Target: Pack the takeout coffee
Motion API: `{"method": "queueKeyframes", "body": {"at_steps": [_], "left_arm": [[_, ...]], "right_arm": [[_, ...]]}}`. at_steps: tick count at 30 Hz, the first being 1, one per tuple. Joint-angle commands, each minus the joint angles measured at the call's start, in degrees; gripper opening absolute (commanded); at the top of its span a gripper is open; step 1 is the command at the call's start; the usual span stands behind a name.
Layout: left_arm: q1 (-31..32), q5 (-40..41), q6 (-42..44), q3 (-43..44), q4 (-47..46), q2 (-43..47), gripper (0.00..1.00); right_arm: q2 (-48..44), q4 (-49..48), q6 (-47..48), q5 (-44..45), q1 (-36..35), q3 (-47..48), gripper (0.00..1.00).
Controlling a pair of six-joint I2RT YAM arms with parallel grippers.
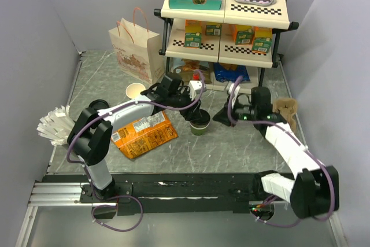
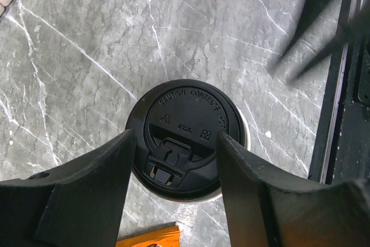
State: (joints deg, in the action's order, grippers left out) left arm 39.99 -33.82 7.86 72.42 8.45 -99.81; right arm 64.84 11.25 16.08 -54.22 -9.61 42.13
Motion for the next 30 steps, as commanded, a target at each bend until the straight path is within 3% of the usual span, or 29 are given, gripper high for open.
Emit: {"method": "queueKeyframes", "body": {"at_steps": [1, 7, 13, 22, 30], "left_arm": [[0.18, -2.12, 0.23, -0.79, -0.36, 3.13, 0.63], [0.27, -1.86, -0.03, -0.97, -0.36, 3.39, 0.63], [0.27, -1.95, -0.12, -1.41, -0.10, 3.83, 0.63], [0.44, -2.65, -0.74, -1.85, -0.01, 4.62, 0.62], [0.53, -3.09, -1.18, -2.46, 0.08, 4.89, 0.62]], "right_arm": [[-7.35, 4.40, 22.66, 2.62, -6.90, -5.37, 0.21], [-12.28, 4.58, 36.91, 7.89, -19.46, -11.70, 0.17], [-11.23, -6.83, 41.84, 19.04, -26.94, -17.68, 0.07], [-4.64, -27.30, 44.13, 27.93, -30.91, -22.35, 0.04], [-1.30, -31.99, 45.36, 30.13, -31.79, -23.58, 0.06]]}}
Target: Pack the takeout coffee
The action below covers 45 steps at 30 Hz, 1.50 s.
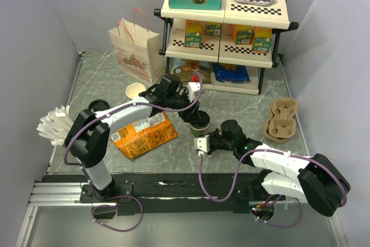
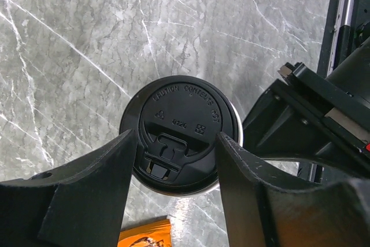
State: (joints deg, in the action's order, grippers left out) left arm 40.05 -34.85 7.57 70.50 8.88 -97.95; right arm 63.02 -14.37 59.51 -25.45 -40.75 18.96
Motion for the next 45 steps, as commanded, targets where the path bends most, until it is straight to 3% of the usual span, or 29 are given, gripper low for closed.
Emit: {"method": "queueKeyframes", "body": {"at_steps": [1, 24, 45], "left_arm": [[0.55, -2.15, -0.98, -0.71, -0.45, 3.03, 0.62], [1.26, -3.12, -3.27, -0.19, 1.31, 3.47, 0.61], [1.34, -9.88, -7.22, 0.16, 2.71, 2.77, 0.57]], "right_arm": [[0.52, -6.55, 2.02, 1.54, -0.82, -0.68, 0.06], [2.45, -9.54, 0.96, 4.18, -0.99, -1.73, 0.06], [3.33, -10.59, 0.79, 5.41, -0.91, -1.65, 0.06]]}}
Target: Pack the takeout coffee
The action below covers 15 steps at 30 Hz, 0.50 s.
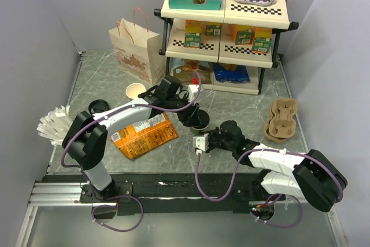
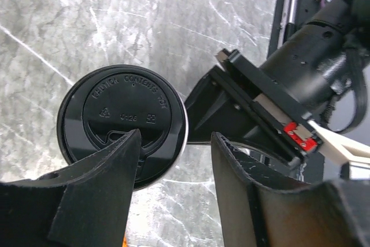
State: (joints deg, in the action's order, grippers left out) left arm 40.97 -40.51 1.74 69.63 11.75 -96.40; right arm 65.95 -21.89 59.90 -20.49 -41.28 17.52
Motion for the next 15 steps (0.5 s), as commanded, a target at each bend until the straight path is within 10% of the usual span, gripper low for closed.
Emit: {"method": "queueKeyframes", "body": {"at_steps": [1, 15], "left_arm": [[0.43, -4.92, -1.30, 1.30, 0.03, 1.04, 0.56], [-0.72, -2.12, -1.39, 3.67, 0.82, -1.33, 0.56]], "right_arm": [[0.40, -3.25, 0.39, 0.63, -0.38, -0.29, 0.06], [0.14, -3.07, -1.97, 0.98, -0.30, 1.29, 0.07]]}}
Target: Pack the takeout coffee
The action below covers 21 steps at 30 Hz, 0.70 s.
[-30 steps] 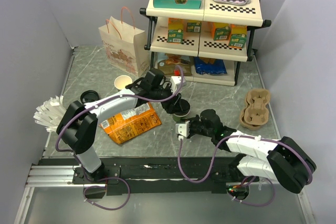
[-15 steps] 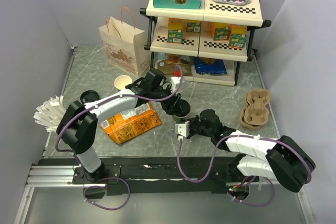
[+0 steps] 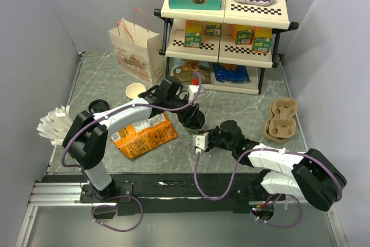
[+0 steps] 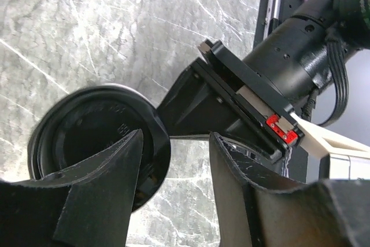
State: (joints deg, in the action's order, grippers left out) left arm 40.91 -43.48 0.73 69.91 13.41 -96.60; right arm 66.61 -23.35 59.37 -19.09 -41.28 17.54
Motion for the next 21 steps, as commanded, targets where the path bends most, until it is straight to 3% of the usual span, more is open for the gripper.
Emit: {"method": "queueKeyframes", "body": {"at_steps": [1, 21], "left_arm": [[-1.00, 0.94, -0.38, 3.74, -0.67, -1.40, 0.56], [-4.17, -3.71, -0.38, 7.61, 0.04, -4.57, 0.56]], "right_arm": [[-0.52, -1.43, -1.80, -0.42, -0.47, 1.96, 0.07], [-6.14, 10.60, -8.22, -0.69, -0.21, 5.84, 0.15]]}}
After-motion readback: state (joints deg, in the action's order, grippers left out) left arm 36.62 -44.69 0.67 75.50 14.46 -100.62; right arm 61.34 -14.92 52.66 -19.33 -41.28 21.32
